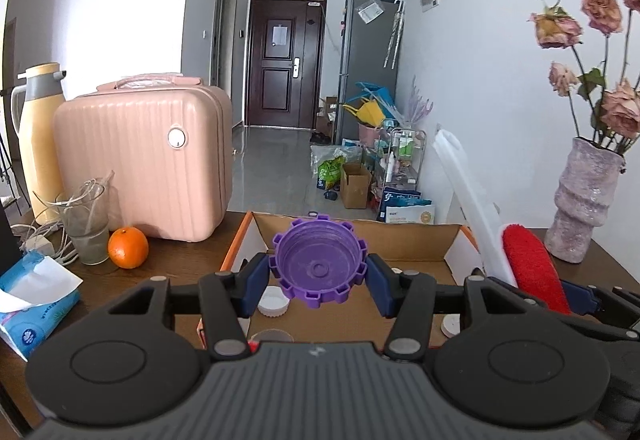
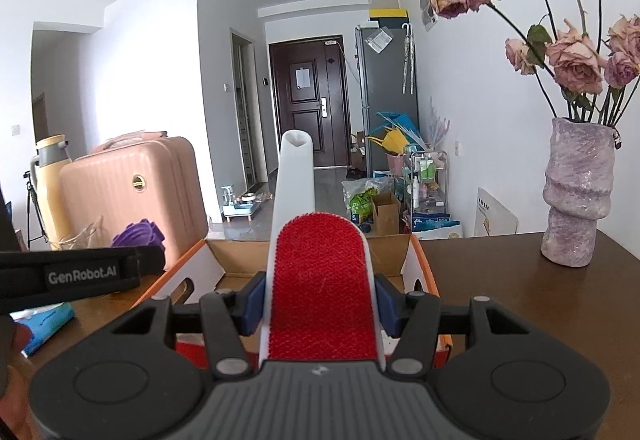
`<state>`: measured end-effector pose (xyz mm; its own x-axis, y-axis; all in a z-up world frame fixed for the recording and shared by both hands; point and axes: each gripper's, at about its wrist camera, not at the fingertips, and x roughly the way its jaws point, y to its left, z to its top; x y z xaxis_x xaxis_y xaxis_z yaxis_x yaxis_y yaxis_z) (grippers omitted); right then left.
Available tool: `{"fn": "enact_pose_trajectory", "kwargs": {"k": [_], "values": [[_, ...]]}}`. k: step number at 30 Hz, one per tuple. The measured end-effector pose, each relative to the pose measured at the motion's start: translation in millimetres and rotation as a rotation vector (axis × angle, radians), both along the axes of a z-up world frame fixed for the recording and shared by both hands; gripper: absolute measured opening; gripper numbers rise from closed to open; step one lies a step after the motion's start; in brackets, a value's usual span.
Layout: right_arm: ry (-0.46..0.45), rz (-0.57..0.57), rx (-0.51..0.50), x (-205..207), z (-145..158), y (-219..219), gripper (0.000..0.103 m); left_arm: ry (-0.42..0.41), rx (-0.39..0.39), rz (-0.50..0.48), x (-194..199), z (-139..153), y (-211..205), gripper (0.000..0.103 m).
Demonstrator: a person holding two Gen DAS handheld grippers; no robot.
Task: Organize rigid objects
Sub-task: 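Carry the purple cap with the left gripper toward the box while the right carries the brush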
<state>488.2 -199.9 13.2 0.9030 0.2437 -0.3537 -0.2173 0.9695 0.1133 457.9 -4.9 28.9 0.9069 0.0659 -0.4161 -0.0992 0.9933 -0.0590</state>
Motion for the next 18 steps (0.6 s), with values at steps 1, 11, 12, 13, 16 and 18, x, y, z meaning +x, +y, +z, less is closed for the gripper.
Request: {"fn": "enact_pose_trajectory", "kwargs": {"k": [1, 11, 12, 13, 16, 18], "values": [[0.005, -0.002, 0.001, 4.6, -0.5, 0.1, 0.055, 0.004, 0.0, 0.003, 4.6, -0.7, 1.0, 0.054], [0.038, -0.02, 0.011, 47.1, -1.5, 1.4, 0.055, 0.028, 0.014, 0.003, 43.3, -8.8, 0.1, 0.054], [0.043, -0.021, 0.013, 51.6, -1.9, 2.0, 0.055, 0.031, 0.018, 0.004, 46.4, -10.0, -1.0, 0.054], [0.049, -0.021, 0.013, 54.7, -2.4, 2.7, 0.055, 0.035, 0.022, 0.004, 49.8, -11.5, -1.6, 0.054], [0.058, -0.022, 0.009, 66.6, -4.6, 5.8, 0.055, 0.046, 0.029, 0.009, 60.7, -14.8, -2.4, 0.054], [0.066, -0.023, 0.006, 73.9, -5.4, 7.5, 0.055, 0.054, 0.031, 0.012, 67.3, -17.2, -1.6, 0.054]]}}
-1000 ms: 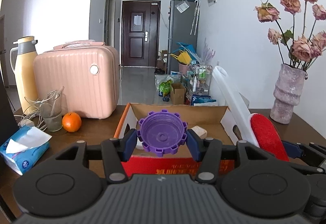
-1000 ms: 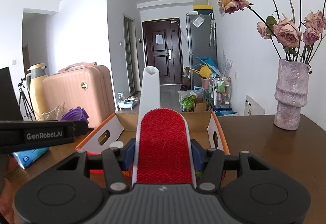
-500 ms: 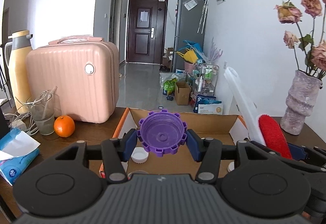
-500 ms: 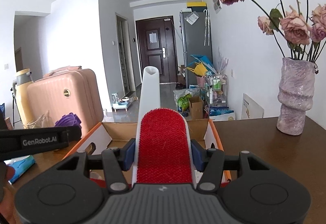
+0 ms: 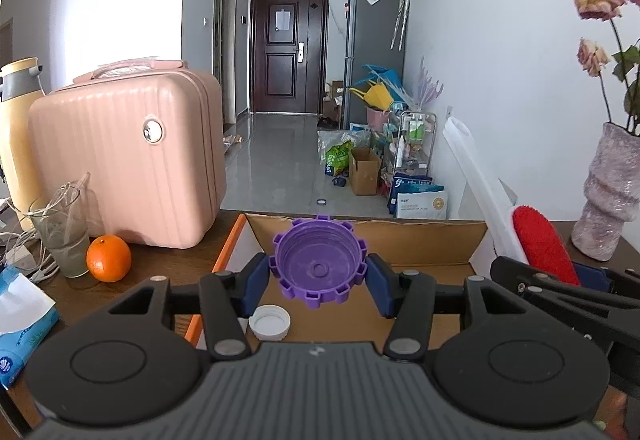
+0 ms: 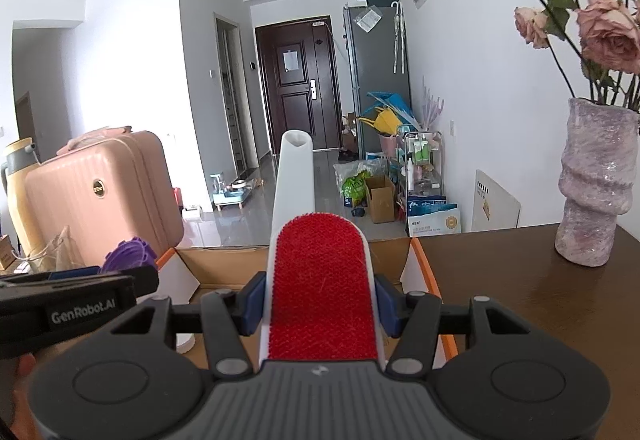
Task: Organize rigid objects
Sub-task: 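Carry the purple cap with the left gripper toward the box while the right carries the brush, then open both grippers to drop the purple cap and lint brush into the box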
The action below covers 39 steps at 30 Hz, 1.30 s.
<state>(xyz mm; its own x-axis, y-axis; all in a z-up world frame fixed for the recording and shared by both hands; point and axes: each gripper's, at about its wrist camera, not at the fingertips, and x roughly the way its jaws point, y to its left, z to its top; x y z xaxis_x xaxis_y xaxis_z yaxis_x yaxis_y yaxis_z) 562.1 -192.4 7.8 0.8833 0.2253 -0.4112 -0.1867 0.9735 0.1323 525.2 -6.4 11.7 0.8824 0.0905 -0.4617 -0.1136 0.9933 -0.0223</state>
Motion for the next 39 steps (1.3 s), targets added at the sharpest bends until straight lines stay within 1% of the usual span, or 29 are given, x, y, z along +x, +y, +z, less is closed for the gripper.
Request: {"fn": "enact_pose_trajectory", "kwargs": {"k": [7, 10, 16, 20, 29, 31, 33, 35, 36, 37, 38, 39], "values": [[0.034, -0.009, 0.009, 20.8, -1.3, -0.8, 0.055, 0.025, 0.02, 0.008, 20.9, -8.1, 2.1, 0.054], [0.036, -0.017, -0.002, 26.7, -1.7, 1.5, 0.055, 0.04, 0.028, 0.012, 29.5, -11.7, 2.4, 0.054], [0.076, -0.026, -0.018, 45.5, -11.6, 5.5, 0.055, 0.079, 0.048, 0.014, 44.5, -22.9, 0.9, 0.054], [0.105, -0.02, -0.009, 54.0, -18.6, 3.8, 0.055, 0.109, 0.068, 0.019, 52.3, -32.9, 1.4, 0.054], [0.095, -0.012, -0.002, 53.9, -21.7, 4.9, 0.055, 0.138, 0.064, 0.01, 55.0, -40.9, 4.5, 0.055], [0.113, -0.008, -0.005, 56.8, -23.4, 5.1, 0.055, 0.149, 0.055, 0.008, 55.1, -42.8, 5.8, 0.06], [0.142, -0.004, -0.007, 61.1, -25.2, 6.2, 0.056, 0.153, 0.053, 0.014, 55.3, -43.2, 5.8, 0.071], [0.151, -0.011, -0.008, 62.4, -26.0, 6.3, 0.056, 0.15, 0.051, 0.022, 54.2, -42.1, 6.9, 0.077], [0.15, -0.015, -0.011, 61.6, -25.4, 6.2, 0.059, 0.148, 0.051, 0.027, 53.8, -41.5, 7.5, 0.081], [0.151, -0.019, -0.009, 61.2, -24.8, 5.5, 0.07, 0.146, 0.051, 0.034, 53.3, -40.7, 8.3, 0.083], [0.151, -0.027, -0.007, 60.8, -24.2, 4.7, 0.077, 0.145, 0.051, 0.041, 53.0, -40.3, 9.0, 0.088], [0.15, -0.038, -0.007, 60.6, -23.7, 3.9, 0.088, 0.144, 0.052, 0.051, 52.9, -39.8, 9.6, 0.09]]}}
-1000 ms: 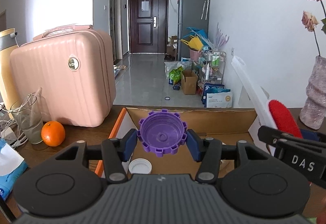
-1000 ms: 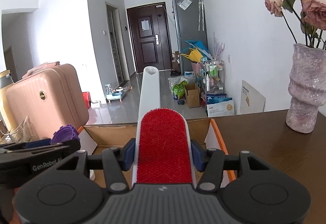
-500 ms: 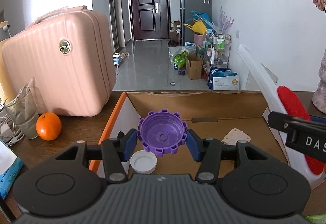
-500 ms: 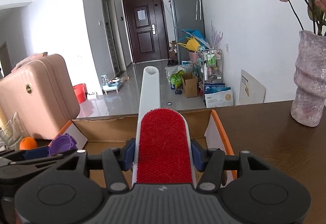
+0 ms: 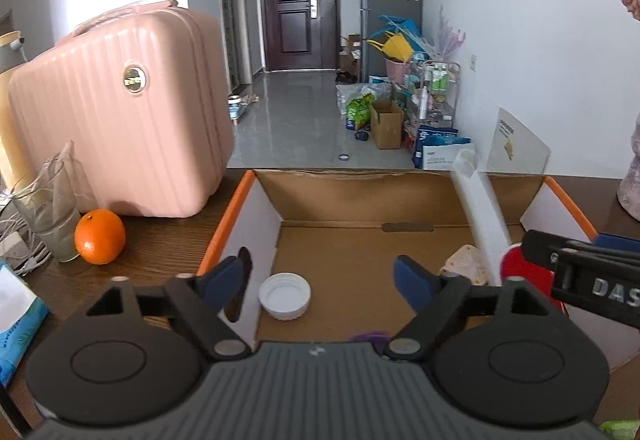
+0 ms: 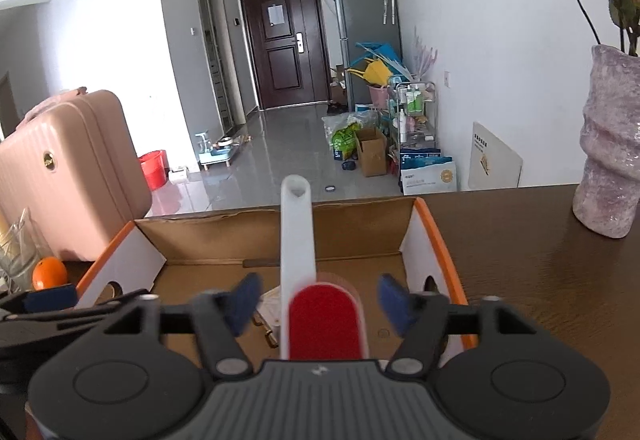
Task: Organize rigid objects
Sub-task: 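Open both grippers to drop the purple cap and lint brush into the box, then withdraw both tools from the box back over the table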
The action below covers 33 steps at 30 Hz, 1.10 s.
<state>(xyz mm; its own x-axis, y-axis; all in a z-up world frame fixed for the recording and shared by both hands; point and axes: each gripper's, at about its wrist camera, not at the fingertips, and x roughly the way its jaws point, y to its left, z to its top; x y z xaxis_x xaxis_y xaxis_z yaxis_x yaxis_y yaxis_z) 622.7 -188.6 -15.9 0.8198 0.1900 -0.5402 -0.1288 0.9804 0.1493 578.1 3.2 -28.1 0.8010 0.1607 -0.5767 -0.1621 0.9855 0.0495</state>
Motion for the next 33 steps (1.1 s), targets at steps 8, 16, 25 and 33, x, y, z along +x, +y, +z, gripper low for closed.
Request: {"fn": "enact_pose_trajectory", "kwargs": {"k": [8, 16, 25, 33], "values": [[0.02, -0.021, 0.008, 2.9, -0.1, -4.3, 0.093, -0.004, 0.006, 0.027, -0.8, 2.4, 4.1, 0.1], [-0.003, -0.019, 0.004, -6.6, 5.5, -2.8, 0.097, -0.012, -0.005, 0.034, -1.2, 3.3, 6.3, 0.103], [-0.049, -0.02, 0.002, -24.2, 12.4, -7.0, 0.103, -0.038, -0.015, 0.052, -16.7, 8.4, 12.9, 0.103], [-0.108, 0.0, -0.011, -51.7, 20.9, -14.5, 0.103, -0.092, -0.009, 0.036, -42.6, 16.8, 14.1, 0.103]]}}
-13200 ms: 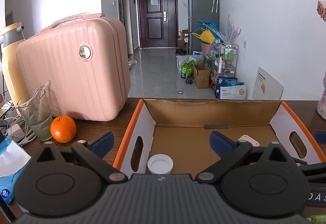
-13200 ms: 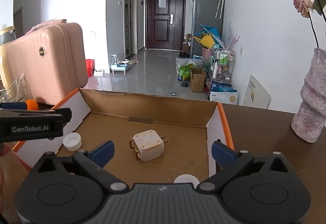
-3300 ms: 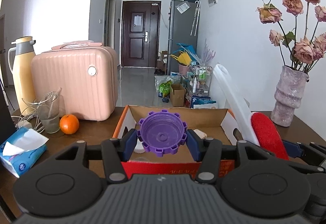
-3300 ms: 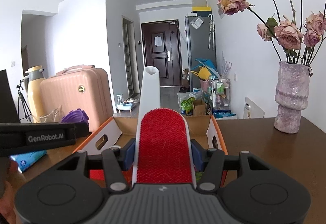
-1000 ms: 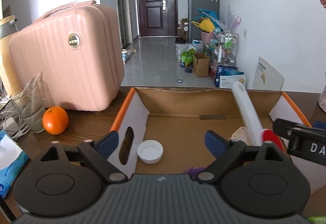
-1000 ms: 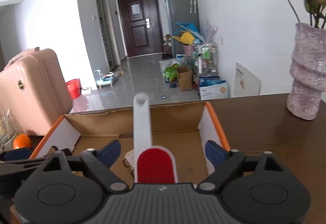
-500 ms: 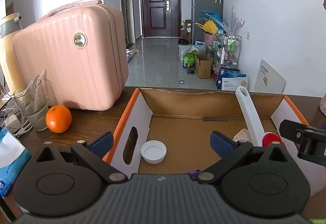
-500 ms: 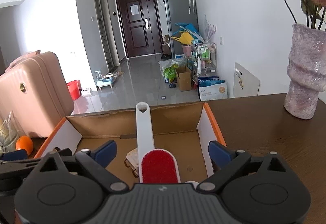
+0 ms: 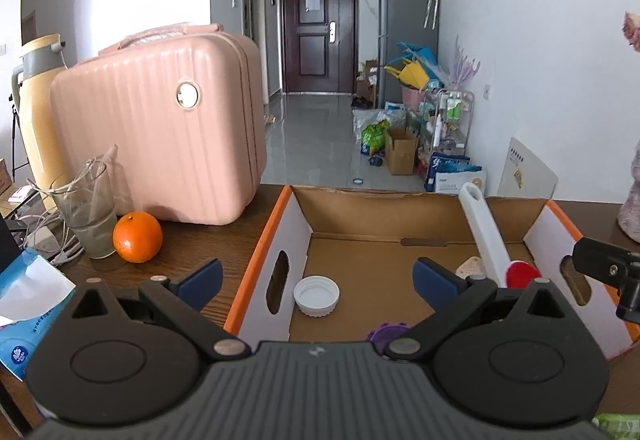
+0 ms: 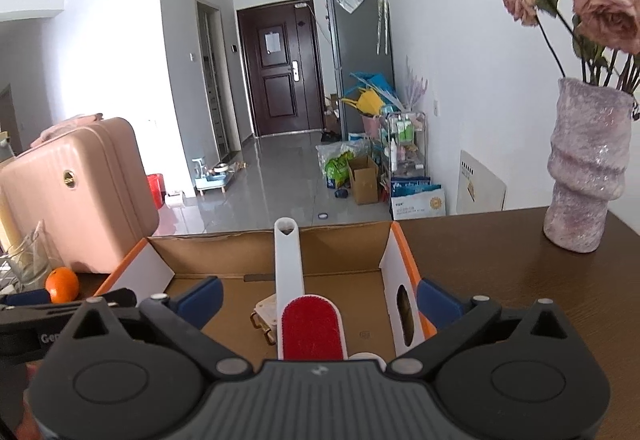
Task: Organize rigid objects
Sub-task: 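Withdraw both tools from the box back over the table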
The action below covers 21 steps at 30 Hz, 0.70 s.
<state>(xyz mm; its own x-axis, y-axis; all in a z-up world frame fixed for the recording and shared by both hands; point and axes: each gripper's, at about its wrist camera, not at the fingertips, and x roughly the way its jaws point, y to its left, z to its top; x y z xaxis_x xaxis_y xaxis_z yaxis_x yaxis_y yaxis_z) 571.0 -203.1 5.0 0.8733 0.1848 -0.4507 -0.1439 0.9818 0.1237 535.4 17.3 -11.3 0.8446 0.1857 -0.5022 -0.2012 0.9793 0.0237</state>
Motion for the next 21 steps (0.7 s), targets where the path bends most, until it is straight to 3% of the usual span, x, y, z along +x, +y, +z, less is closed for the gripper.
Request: {"fn": "enact_pose_trajectory", "kwargs": {"k": [10, 21], "values": [[-0.107, 0.025, -0.012, -47.4, 11.6, -3.7, 0.103, -0.038, 0.035, -0.027, -31.9, 2.7, -6.1, 0.103], [-0.159, 0.025, -0.041, -96.8, 5.9, -11.4, 0.103, -0.067, 0.029, -0.041, -79.7, 1.1, -6.9, 0.103]]}}
